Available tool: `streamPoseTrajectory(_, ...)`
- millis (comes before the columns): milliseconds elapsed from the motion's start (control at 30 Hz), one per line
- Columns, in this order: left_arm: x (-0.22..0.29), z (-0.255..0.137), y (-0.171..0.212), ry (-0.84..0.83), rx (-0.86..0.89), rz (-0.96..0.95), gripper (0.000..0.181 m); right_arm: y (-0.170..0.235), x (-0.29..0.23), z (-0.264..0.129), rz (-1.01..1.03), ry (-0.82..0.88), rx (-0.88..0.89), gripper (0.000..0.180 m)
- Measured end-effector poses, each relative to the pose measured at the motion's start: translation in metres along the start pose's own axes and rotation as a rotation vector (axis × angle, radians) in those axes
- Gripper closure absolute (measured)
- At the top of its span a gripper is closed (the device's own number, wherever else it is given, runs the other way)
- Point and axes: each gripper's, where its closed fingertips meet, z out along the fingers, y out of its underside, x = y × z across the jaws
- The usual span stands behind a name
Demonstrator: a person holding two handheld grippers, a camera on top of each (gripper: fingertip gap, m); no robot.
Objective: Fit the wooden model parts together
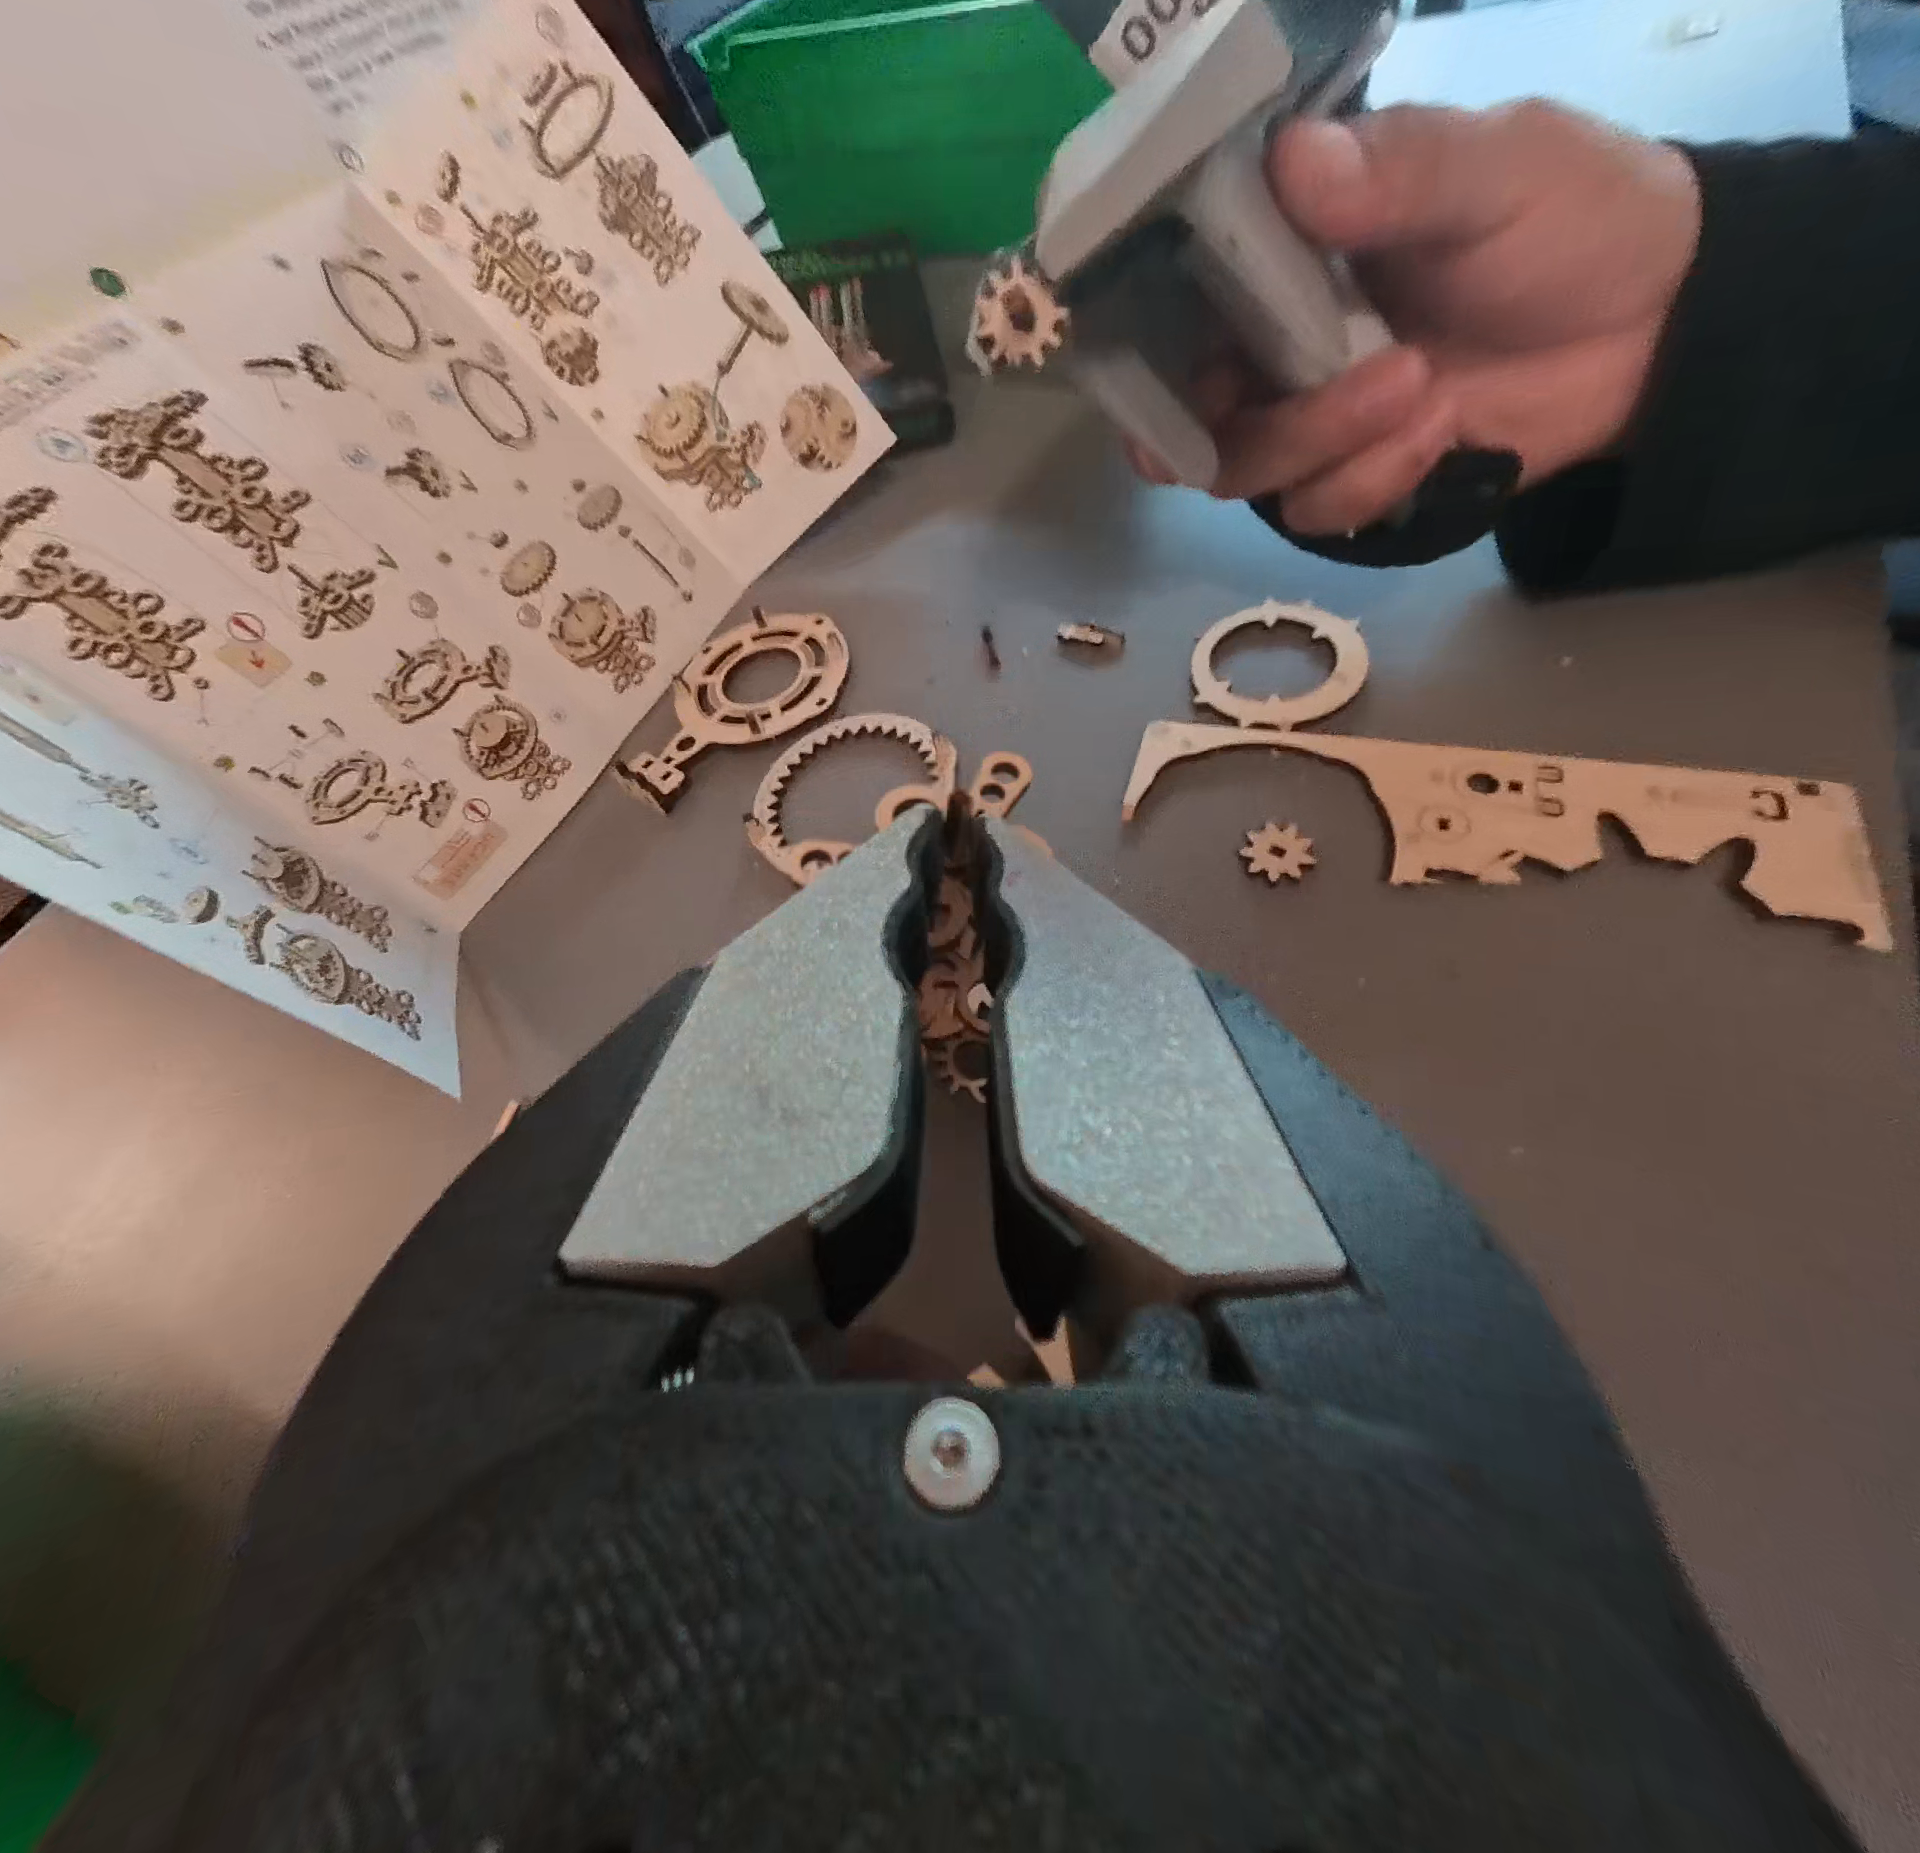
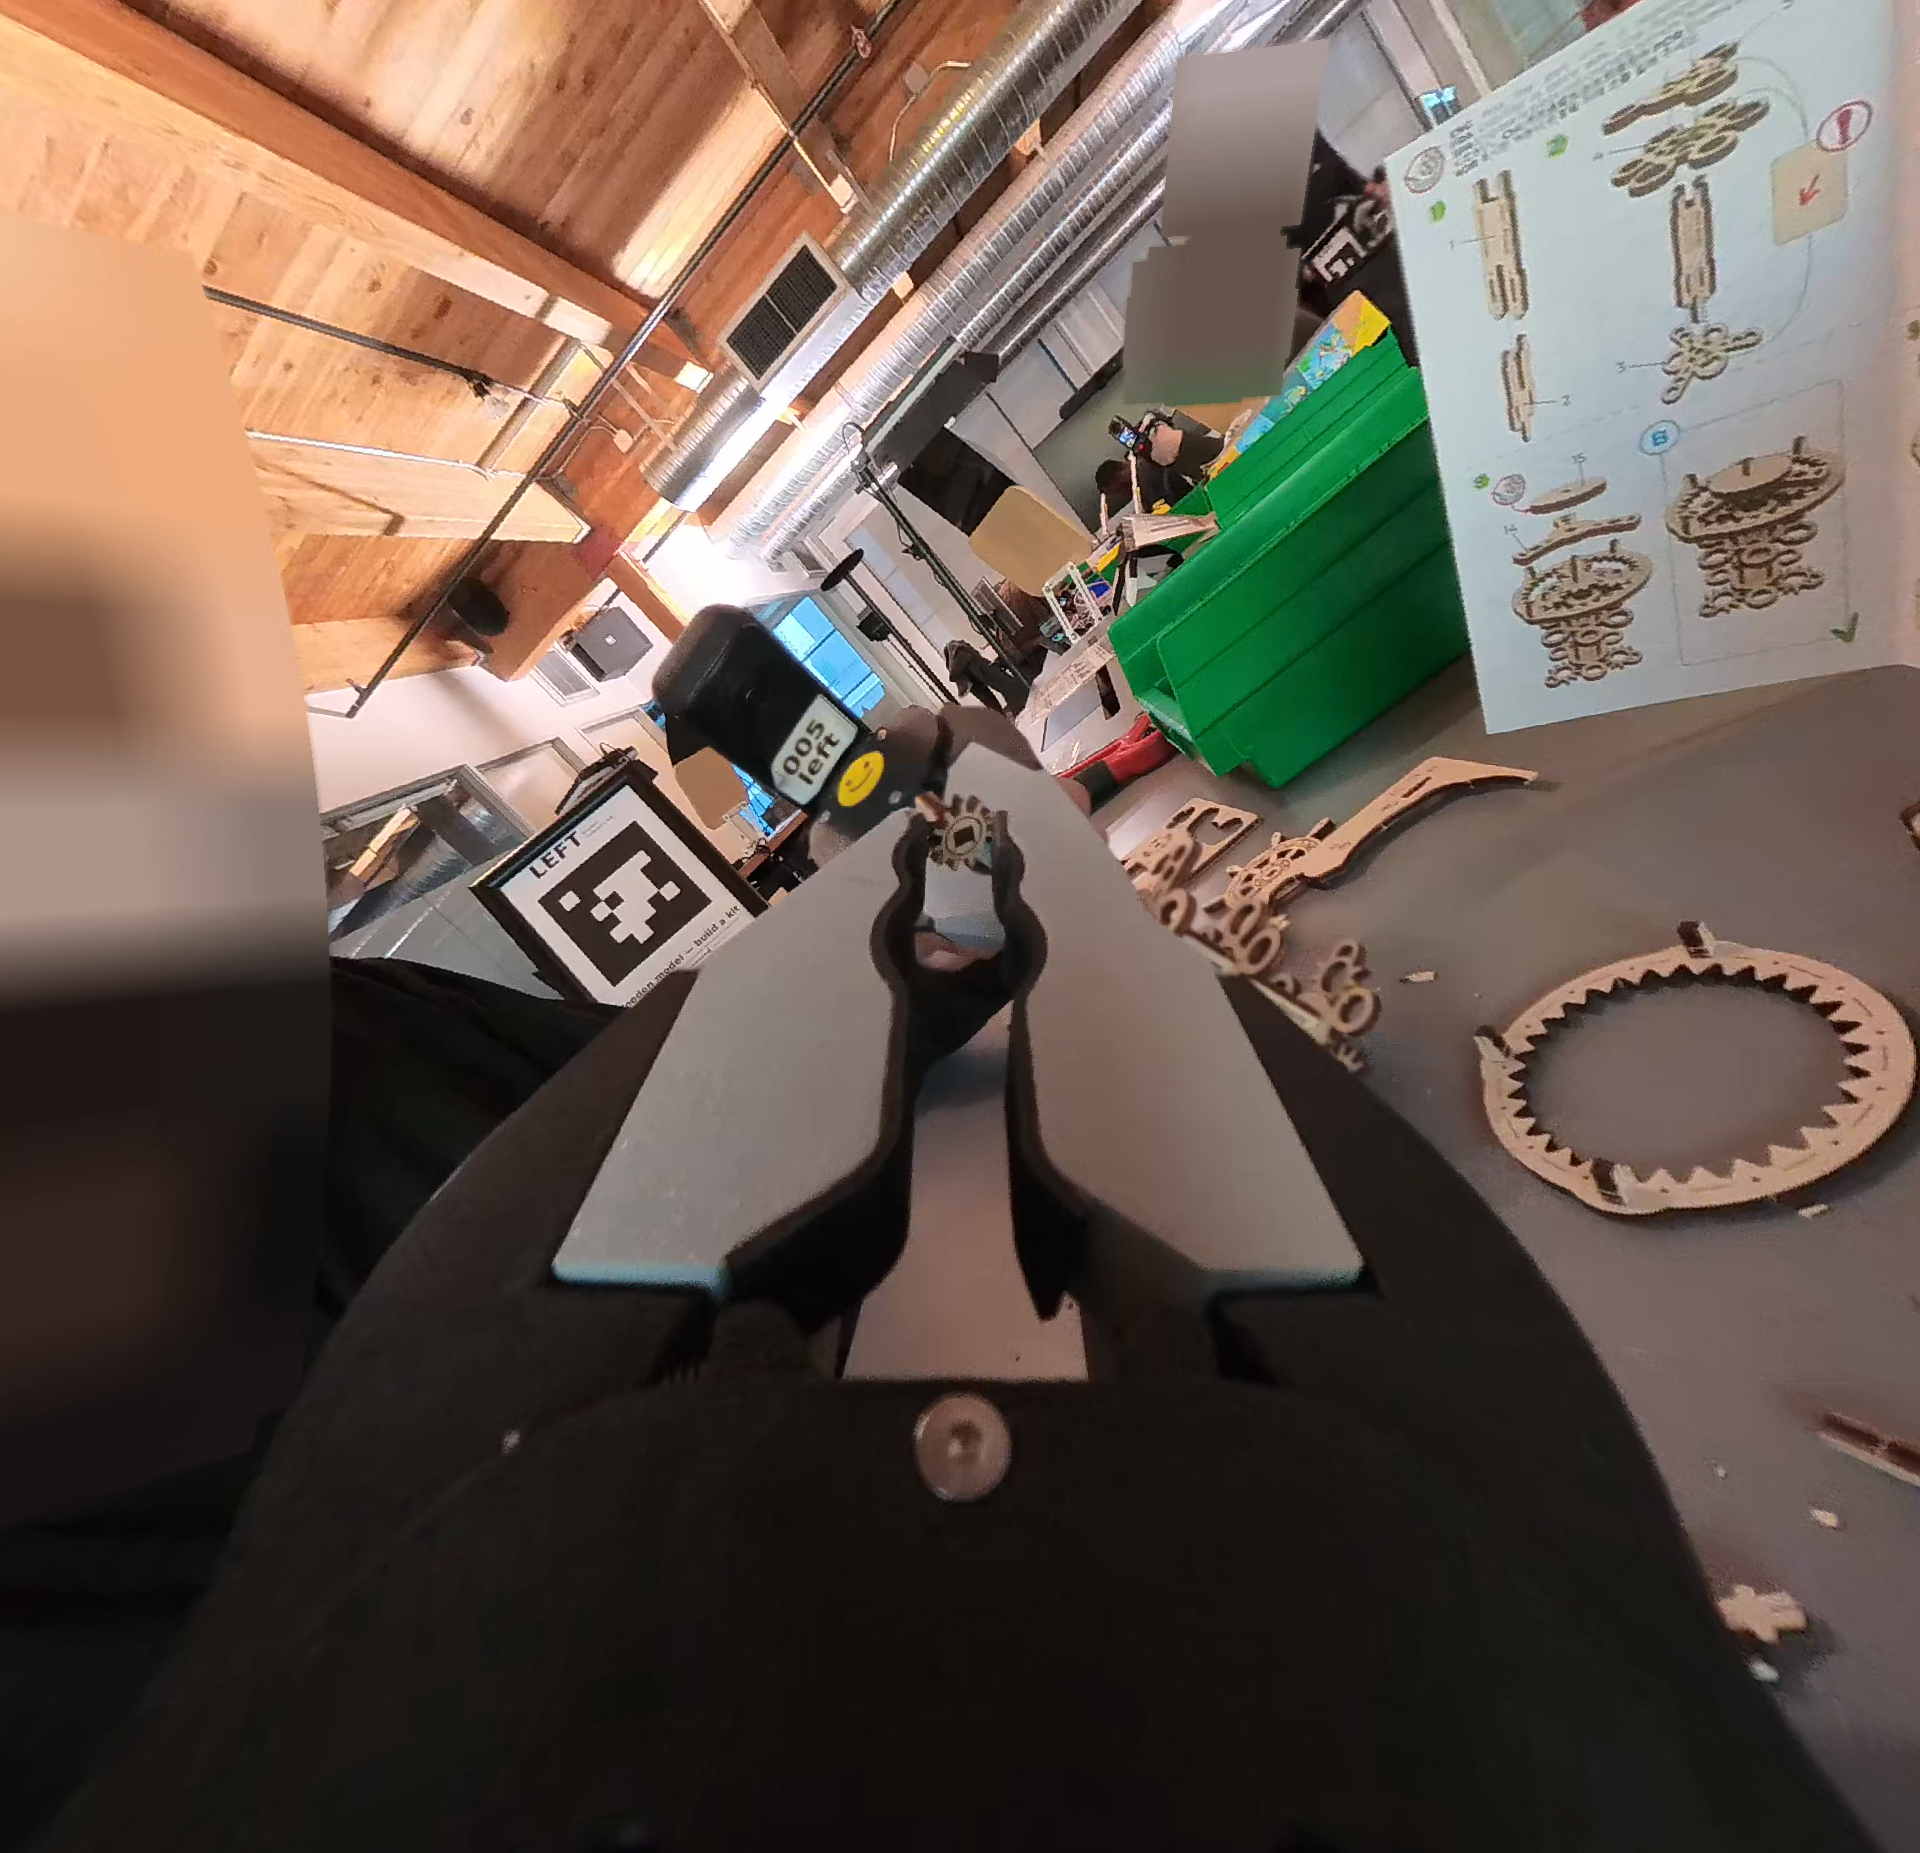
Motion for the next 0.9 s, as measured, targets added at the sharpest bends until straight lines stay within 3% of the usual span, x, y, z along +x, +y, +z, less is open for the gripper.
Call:
streamPoseTrajectory(333,-0.001,0.003,-0.001,0.023,0.021,-0.054,0.179,0.006,0.006,0.002,0.000,0.018,-0.017,0.180)
streamPoseTrajectory(467,-0.002,0.004,0.001,-0.001,-0.018,-0.059,0.156,0.012,0.015,0.002,0.039,0.042,-0.033,0.180)
streamPoseTrajectory(600,0.000,-0.002,-0.008,-0.007,0.000,-0.048,0.151,0.011,0.014,0.002,0.055,0.028,-0.024,0.180)
streamPoseTrajectory(767,0.002,-0.010,-0.030,-0.018,0.034,-0.008,0.151,0.010,0.010,0.003,0.069,-0.002,-0.019,0.180)
streamPoseTrajectory(900,0.014,-0.010,-0.059,0.019,0.110,0.002,0.161,0.011,0.008,0.005,0.055,-0.001,-0.028,0.180)
